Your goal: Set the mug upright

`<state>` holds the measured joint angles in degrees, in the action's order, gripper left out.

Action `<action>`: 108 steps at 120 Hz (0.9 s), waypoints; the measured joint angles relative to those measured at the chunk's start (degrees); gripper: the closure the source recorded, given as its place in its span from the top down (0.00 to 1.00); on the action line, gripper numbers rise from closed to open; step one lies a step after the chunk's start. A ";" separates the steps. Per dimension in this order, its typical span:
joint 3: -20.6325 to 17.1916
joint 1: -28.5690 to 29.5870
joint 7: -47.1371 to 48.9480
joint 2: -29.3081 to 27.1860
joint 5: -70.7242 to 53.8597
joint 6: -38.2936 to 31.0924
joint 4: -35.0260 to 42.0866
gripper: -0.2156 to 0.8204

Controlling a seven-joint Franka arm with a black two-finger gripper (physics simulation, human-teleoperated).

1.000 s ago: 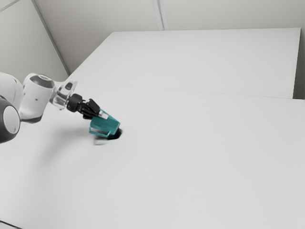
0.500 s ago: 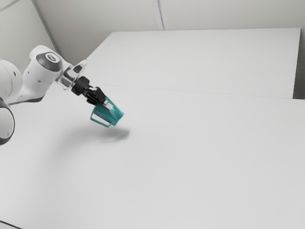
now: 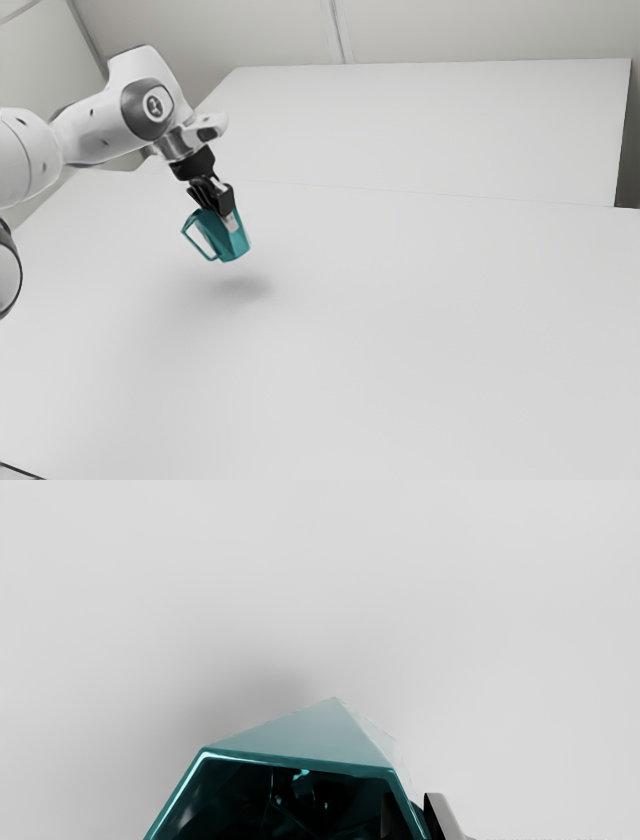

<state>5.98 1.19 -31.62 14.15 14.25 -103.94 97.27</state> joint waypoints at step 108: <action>-0.99 -4.66 25.76 3.96 -13.46 -9.73 3.02 0.05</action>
<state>4.99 -3.47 -5.86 18.11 0.78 -113.68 100.30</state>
